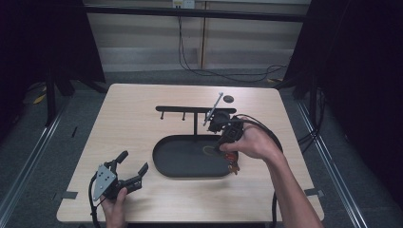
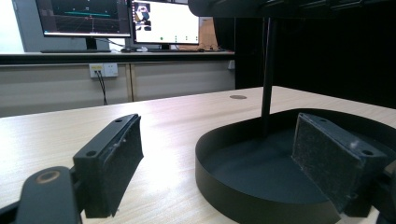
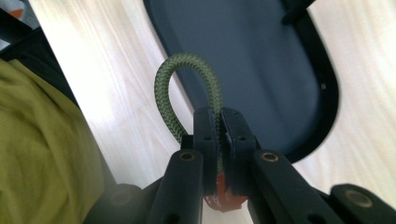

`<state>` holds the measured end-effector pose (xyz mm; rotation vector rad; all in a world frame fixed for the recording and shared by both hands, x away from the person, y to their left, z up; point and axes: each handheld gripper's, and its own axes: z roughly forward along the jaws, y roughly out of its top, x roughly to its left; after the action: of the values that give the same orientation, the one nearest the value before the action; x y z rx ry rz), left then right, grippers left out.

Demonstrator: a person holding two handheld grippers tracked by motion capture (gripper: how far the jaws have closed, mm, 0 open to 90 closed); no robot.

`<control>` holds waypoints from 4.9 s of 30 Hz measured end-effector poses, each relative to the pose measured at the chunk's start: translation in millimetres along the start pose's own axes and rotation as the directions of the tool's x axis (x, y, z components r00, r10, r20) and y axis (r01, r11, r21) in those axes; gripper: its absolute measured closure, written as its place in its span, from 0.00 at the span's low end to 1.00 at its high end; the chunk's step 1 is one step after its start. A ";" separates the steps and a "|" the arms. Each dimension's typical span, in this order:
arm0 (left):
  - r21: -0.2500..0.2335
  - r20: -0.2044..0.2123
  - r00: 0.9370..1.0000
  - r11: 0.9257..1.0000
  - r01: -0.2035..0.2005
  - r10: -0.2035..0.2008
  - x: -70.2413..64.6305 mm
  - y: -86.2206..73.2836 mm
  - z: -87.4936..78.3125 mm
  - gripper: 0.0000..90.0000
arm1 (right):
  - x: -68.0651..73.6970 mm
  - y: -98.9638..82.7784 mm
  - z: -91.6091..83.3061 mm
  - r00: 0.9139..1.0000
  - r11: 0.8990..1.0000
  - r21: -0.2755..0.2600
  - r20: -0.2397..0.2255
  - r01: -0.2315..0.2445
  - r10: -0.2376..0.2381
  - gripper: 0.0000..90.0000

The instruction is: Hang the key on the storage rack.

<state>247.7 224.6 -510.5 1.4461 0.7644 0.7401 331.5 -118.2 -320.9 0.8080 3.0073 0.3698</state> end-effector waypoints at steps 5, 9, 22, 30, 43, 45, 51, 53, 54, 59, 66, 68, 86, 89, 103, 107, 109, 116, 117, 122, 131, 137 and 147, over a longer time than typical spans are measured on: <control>-0.001 0.000 1.000 1.000 0.000 0.000 0.0 0.0 0.0 0.18 | -5.1 8.9 -10.7 1.000 1.000 -0.018 0.010 0.015 -0.015 0.95; -0.001 0.000 1.000 1.000 0.001 -0.001 0.0 0.0 0.1 0.18 | -10.4 14.0 -15.7 1.000 0.999 -0.036 0.006 0.012 -0.012 0.95; -0.001 0.002 1.000 1.000 0.000 0.000 0.0 0.0 0.0 0.18 | -32.3 36.0 -33.9 1.000 0.998 -0.060 -0.002 0.010 -0.010 0.95; -0.001 0.003 1.000 1.000 0.001 -0.001 -0.1 -0.1 0.0 0.18 | -36.9 52.0 -31.5 1.000 0.998 -0.058 0.019 0.019 -0.018 0.95; -0.005 0.002 1.000 1.000 0.006 -0.006 -0.4 -0.2 0.3 0.18 | -47.5 69.4 -30.7 0.999 0.999 -0.041 0.032 0.018 -0.016 0.95; -0.006 0.002 1.000 1.000 0.005 -0.005 -0.4 -0.2 0.4 0.18 | -48.8 70.4 -31.4 0.999 0.999 -0.044 0.034 0.021 -0.020 0.95; -0.006 0.001 1.000 1.000 0.006 -0.006 -0.5 -0.2 0.4 0.18 | -53.9 74.0 -30.7 0.998 0.999 -0.032 0.057 -0.004 0.006 0.95; -0.003 0.002 1.000 1.000 0.001 -0.001 -0.1 -0.1 0.2 0.18 | -54.3 74.2 -29.5 0.998 0.999 -0.033 0.058 -0.006 0.008 0.95; -0.003 0.002 1.000 1.000 0.001 -0.001 -0.1 -0.1 0.2 0.18 | -54.1 74.8 -27.7 0.998 1.000 -0.029 0.064 -0.005 0.007 0.95; -0.002 0.003 1.000 1.000 0.001 -0.001 -0.1 -0.1 0.1 0.18 | -53.6 76.0 -26.8 0.998 0.999 -0.039 0.066 -0.007 0.010 0.94; -0.003 0.004 1.000 1.000 0.001 -0.001 -0.1 -0.2 0.1 0.18 | -54.6 76.0 -25.1 0.998 0.999 -0.047 0.063 -0.027 0.030 0.88; -0.003 0.004 1.000 1.000 0.002 -0.001 -0.1 -0.2 0.1 0.18 | -54.7 75.8 -25.1 0.998 0.998 -0.051 0.060 -0.027 0.030 0.87; -0.002 0.007 1.000 1.000 0.001 -0.001 0.0 -0.1 0.1 0.18 | -61.6 74.3 -27.5 0.999 0.998 -0.043 0.030 -0.042 0.043 0.86; 0.000 0.008 1.000 1.000 -0.002 0.002 0.1 -0.1 0.0 0.18 | -63.5 72.7 -29.7 0.999 0.998 -0.050 0.011 -0.046 0.047 0.83; -0.001 0.008 1.000 1.000 -0.001 0.001 0.1 -0.1 0.0 0.18 | -65.4 57.1 -31.1 0.997 0.995 -0.076 -0.022 -0.072 0.070 0.61; -0.002 0.008 1.000 1.000 0.002 -0.002 -0.1 -0.1 0.1 0.18 | -66.3 53.7 -31.8 0.997 0.993 -0.089 -0.016 -0.081 0.080 0.53; -0.001 0.008 1.000 1.000 0.001 -0.001 0.0 -0.1 0.1 0.18 | -65.8 53.0 -31.8 0.996 0.991 -0.096 -0.022 -0.089 0.087 0.51; -0.006 0.010 1.000 1.000 0.004 -0.004 -0.3 -0.2 0.3 0.18 | -59.2 46.6 -26.4 0.995 0.986 -0.135 -0.003 -0.102 0.102 0.37; -0.001 0.010 1.000 1.000 -0.003 0.003 0.2 -0.1 -0.1 0.18 | -58.0 45.1 -26.3 0.994 0.984 -0.146 0.005 -0.104 0.106 0.35; 0.001 0.012 1.000 1.000 -0.002 0.002 0.2 0.0 -0.2 0.18 | -53.1 37.3 -24.1 0.992 0.976 -0.182 0.016 -0.121 0.126 0.32; 0.005 0.012 1.000 1.000 -0.008 0.008 0.6 0.0 -0.5 0.17 | -40.3 14.7 -14.2 0.994 0.959 -0.261 0.002 -0.109 0.114 0.29; -0.001 0.010 1.000 1.000 0.002 -0.002 0.0 -0.1 0.0 0.18 | -34.5 -4.9 -4.1 0.991 0.935 -0.331 0.009 -0.125 0.136 0.25; 0.004 0.011 1.000 1.000 -0.006 0.006 0.4 0.0 -0.4 0.18 | -11.1 -29.4 8.6 0.992 0.843 -0.530 0.022 -0.092 0.122 0.16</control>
<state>247.6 225.1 -510.5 1.4556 0.7537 0.7347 327.2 -146.5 -336.6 0.8997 2.5923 1.0966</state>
